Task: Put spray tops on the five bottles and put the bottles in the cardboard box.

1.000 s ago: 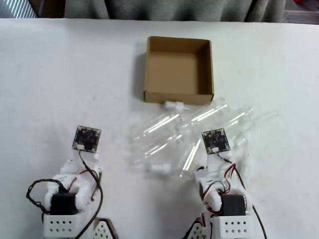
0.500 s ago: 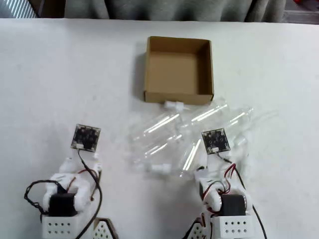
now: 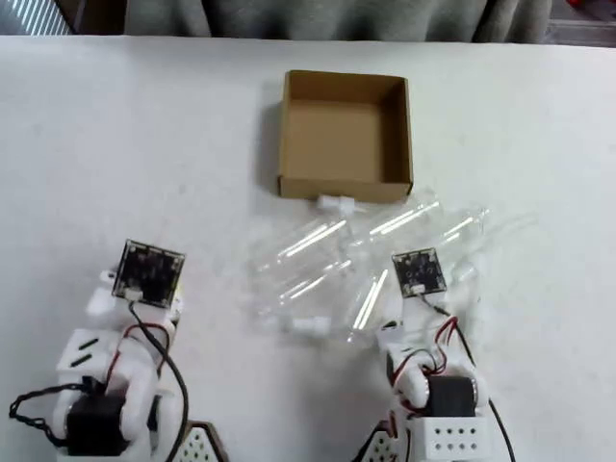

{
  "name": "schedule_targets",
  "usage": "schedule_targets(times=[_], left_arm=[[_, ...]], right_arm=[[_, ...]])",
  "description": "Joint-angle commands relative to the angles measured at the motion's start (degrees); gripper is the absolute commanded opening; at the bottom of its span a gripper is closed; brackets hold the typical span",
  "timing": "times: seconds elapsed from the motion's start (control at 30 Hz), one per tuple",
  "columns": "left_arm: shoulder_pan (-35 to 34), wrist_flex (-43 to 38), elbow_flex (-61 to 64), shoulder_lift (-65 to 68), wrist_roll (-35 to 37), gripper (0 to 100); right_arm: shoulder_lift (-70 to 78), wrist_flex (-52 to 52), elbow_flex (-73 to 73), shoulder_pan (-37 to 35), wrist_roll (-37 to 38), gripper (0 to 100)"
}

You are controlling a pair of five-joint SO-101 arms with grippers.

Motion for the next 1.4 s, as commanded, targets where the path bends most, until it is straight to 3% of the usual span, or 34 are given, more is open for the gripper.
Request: schedule_targets(times=[0.0,0.13,0.27,0.4,0.57,0.67,0.83,0.97,1.37], left_arm=[[4.26,-1.41,-3.96,0.22,-0.35,2],[10.24,-2.81,-6.24,9.89,-0.09,2],[11.74,-6.07,-12.92,26.77,5.1,2],[15.34,-6.95,-18.9,39.34,5.19,2],[19.82,-8.26,-23.38,50.33,2.02,18],[20.44,-11.16,-25.32,56.4,1.67,25],[20.53,-16.53,-31.38,70.37,0.79,25],[21.76,-15.12,-38.86,82.68,-4.48,25],[21.58,-10.46,-61.54,110.46,-4.92,26]], right_arm=[[-0.75,-1.19,0.26,4.26,0.44,2.8],[-0.75,-1.19,0.18,5.14,0.53,3.0],[-0.75,-1.1,0.18,7.08,0.53,3.1],[-0.75,-1.1,0.18,9.71,0.53,3.0],[-0.75,-1.27,0.18,10.68,0.53,2.9],[-0.75,-1.27,0.18,10.77,0.53,2.8],[-0.75,-1.27,0.18,10.77,0.53,2.8],[-0.75,-1.27,0.18,10.77,0.53,2.8],[-0.75,-1.27,0.18,10.77,0.62,2.7]])
